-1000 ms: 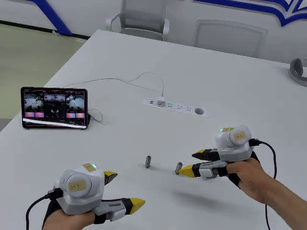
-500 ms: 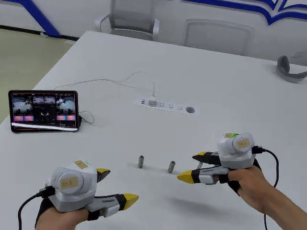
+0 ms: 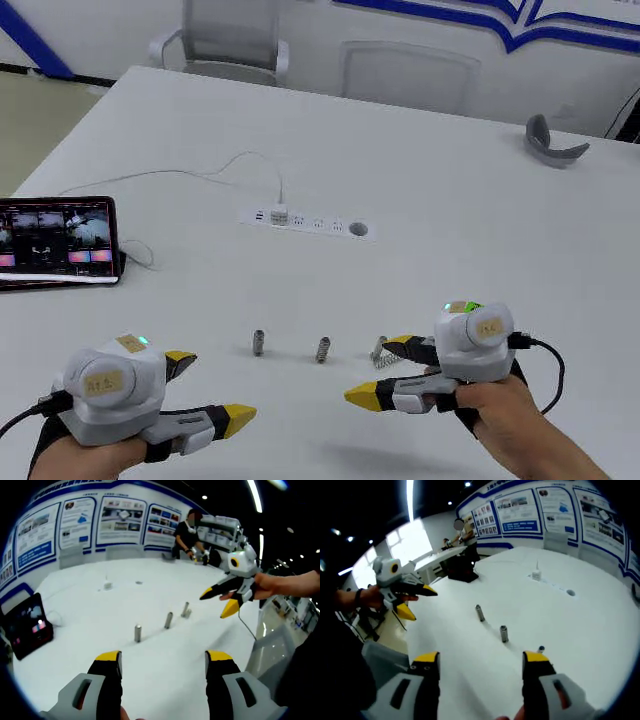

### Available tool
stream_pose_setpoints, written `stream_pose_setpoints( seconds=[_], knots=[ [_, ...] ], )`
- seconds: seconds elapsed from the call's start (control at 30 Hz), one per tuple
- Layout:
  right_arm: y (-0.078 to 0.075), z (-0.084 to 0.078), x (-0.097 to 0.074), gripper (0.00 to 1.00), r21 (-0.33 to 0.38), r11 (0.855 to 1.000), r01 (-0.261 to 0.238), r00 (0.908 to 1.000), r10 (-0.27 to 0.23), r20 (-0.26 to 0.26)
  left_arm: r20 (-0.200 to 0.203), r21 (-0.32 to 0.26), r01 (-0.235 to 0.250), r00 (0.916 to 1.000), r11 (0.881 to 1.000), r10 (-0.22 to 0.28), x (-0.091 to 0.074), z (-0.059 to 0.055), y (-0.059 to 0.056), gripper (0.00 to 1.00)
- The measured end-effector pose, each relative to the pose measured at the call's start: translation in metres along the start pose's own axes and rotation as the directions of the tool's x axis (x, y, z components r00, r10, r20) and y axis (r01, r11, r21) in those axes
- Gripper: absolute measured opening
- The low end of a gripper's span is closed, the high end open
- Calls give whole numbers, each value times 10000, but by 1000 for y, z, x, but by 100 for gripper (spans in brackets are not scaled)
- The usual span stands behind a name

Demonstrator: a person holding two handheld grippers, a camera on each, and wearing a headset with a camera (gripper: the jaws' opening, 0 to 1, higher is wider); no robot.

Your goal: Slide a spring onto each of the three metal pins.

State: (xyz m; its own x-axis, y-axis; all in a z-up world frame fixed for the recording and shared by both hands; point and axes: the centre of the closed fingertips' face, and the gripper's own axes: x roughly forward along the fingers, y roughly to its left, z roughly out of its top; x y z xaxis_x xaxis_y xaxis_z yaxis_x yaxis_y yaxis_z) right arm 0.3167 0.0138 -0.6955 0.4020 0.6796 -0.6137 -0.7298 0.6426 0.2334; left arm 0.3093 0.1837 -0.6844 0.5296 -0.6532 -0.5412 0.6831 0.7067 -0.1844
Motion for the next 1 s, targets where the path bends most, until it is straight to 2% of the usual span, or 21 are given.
stream_pose_setpoints(
  seconds=[0.2, 0.33, 0.53, 0.8, 1.0],
  knots=[
    [3, -9, -11, 71, 307, 9991, 276, 9994, -282, 193, -108, 130, 207, 9997, 9997, -206, 6, 3, -3, 69],
    [0, -12, -23, 74, 653, 9963, 567, 9967, -603, 543, -232, 292, 355, 9991, 9989, -348, 12, 5, -5, 69],
    [3, -23, -34, 79, 706, 9945, 777, 9953, -815, 527, -308, 364, 503, 9983, 9981, -492, 17, 7, -10, 70],
    [3, -29, -46, 82, 819, 9916, 1003, 9923, -1057, 646, -393, 584, 793, 9962, 9951, -771, 28, 14, -21, 71],
    [4, -34, -53, 84, 629, 9919, 1099, 9920, -1134, 556, -527, 825, 1130, 9927, 9902, -1089, 38, 18, -35, 72]
  ],
)
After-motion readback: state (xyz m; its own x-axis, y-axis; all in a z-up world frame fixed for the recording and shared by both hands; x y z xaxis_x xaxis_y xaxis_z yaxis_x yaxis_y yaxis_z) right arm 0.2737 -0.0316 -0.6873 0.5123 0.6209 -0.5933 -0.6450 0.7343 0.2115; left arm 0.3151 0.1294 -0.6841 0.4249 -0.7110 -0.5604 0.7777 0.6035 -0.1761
